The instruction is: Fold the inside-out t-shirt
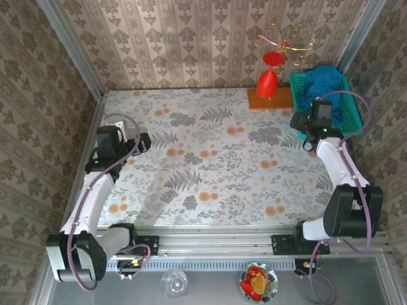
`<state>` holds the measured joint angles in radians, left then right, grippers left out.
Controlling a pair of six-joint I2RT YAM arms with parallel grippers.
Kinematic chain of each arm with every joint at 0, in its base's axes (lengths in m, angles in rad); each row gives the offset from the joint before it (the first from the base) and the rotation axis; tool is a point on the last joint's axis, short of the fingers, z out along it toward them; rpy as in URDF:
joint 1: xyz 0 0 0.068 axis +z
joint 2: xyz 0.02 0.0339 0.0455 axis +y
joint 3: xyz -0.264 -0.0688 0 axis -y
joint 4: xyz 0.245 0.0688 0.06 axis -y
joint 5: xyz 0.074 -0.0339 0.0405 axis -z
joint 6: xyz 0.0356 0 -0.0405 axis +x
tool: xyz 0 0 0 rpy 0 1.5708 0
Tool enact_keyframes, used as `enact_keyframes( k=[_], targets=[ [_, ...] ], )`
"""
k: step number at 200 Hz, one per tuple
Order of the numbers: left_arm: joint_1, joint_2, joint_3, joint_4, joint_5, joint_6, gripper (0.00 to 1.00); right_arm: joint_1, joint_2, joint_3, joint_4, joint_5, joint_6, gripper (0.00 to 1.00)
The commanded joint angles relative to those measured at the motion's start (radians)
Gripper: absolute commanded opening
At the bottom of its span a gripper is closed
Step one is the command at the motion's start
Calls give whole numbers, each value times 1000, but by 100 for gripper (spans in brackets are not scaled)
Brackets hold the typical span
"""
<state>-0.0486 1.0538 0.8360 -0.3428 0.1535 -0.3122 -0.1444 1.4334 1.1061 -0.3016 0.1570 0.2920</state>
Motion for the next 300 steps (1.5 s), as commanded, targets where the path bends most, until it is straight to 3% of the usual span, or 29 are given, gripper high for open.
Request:
enact_keyframes(
  k=[1, 21, 40, 112, 197, 226, 281, 300],
  targets=[
    [7, 18, 108, -269, 127, 73, 98, -41, 100, 108, -123, -7, 67, 78],
    [6, 45, 161, -351, 152, 176, 98, -67, 196, 196, -115, -38, 77, 78],
    [6, 54, 134, -323, 127, 224, 98, -85, 277, 252, -72, -42, 105, 79],
    [-5, 83, 51, -295, 51, 277, 98, -158, 661, 571, -24, -71, 259, 78],
    [-5, 101, 46, -282, 50, 299, 98, -193, 1006, 957, -85, -137, 398, 77],
    [-8, 104, 41, -282, 46, 302, 98, -203, 1079, 1050, -106, -170, 395, 61],
    [-13, 106, 41, -281, 52, 304, 98, -197, 998, 1039, -65, -203, 357, 6],
    [-14, 100, 41, -278, 65, 303, 98, -184, 903, 980, -28, -201, 351, 0]
  ],
)
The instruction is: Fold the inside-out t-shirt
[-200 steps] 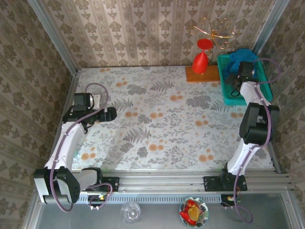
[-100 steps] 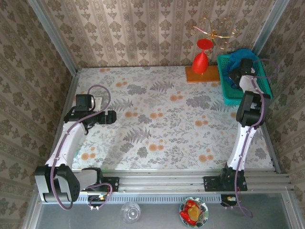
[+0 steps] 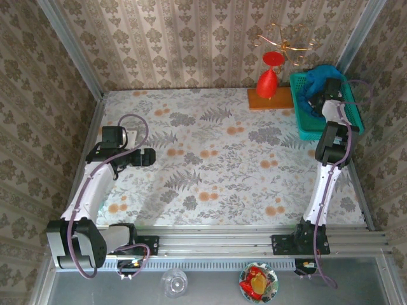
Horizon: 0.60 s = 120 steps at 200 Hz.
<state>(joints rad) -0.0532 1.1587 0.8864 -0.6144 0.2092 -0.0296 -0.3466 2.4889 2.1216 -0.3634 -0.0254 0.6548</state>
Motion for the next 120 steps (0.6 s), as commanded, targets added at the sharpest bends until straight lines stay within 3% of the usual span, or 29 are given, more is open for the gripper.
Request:
enact_keyframes(
  k=[1, 79, 120],
  targets=[
    [-9, -5, -9, -7, 11, 20, 98, 20, -158, -39, 35, -19, -13, 0],
    [-41, -59, -16, 3, 49, 17, 98, 109, -683, -333, 109, 112, -116, 0],
    [-65, -105, -22, 20, 66, 17, 97, 179, -979, -395, 42, 189, -241, 0]
  ],
)
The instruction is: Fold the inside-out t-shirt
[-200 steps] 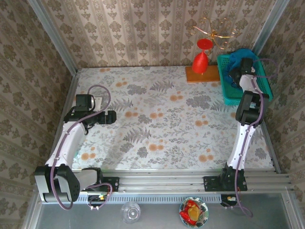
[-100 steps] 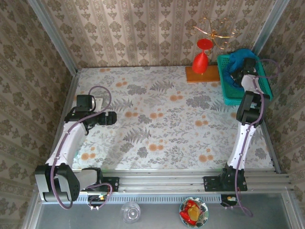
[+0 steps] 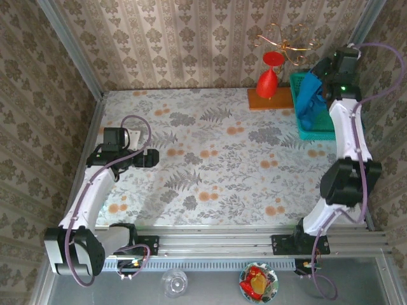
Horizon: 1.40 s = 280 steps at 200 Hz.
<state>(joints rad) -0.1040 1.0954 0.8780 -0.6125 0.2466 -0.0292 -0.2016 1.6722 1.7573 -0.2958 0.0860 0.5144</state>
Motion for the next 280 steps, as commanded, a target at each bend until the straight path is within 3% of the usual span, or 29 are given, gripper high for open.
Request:
enact_keyframes(
  k=[1, 38, 76, 130, 170, 214, 240, 280],
  targets=[
    [-16, -42, -14, 18, 29, 17, 97, 37, -169, -31, -27, 78, -103, 0],
    [-30, -74, -18, 46, 68, 16, 97, 133, -372, -11, -180, 33, -134, 0],
    [-30, -107, -29, 79, 103, 10, 97, 322, -495, -47, -279, -22, -83, 0],
    [-89, -174, -56, 146, 214, 8, 97, 622, -482, -62, -225, 15, -8, 0],
    [-137, -232, -71, 171, 230, 4, 97, 712, -441, -140, -156, 6, 58, 0],
    [-345, -190, -69, 243, 64, -147, 94, 719, -441, -259, -104, -15, 121, 0],
    [-565, -120, -136, 410, -68, -206, 92, 720, -436, -265, -97, -20, 130, 0],
    [-764, 155, -110, 532, -217, -186, 90, 720, -419, -228, -103, -36, 136, 0]
  ],
)
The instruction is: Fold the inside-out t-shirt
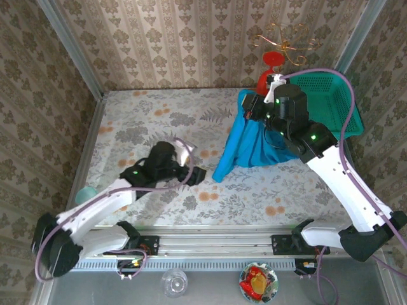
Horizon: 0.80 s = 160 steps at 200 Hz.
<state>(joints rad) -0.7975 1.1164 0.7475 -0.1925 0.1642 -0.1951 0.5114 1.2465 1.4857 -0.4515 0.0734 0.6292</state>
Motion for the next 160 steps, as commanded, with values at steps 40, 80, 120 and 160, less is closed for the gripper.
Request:
enact_keyframes(
  k=[40, 80, 120, 160],
  targets=[
    [-144, 394, 151, 78, -274, 13, 90, 17, 19, 89, 41, -31, 27, 0],
    [-145, 476, 158, 116, -358, -30, 93, 22, 12, 114, 21, -20, 17, 0],
    [-141, 528, 114, 266, -174, -37, 85, 22, 8, 127, 20, -5, 9, 0],
    [-117, 492, 82, 293, -187, -59, 35, 22, 10, 124, 4, 33, -21, 0]
  ],
)
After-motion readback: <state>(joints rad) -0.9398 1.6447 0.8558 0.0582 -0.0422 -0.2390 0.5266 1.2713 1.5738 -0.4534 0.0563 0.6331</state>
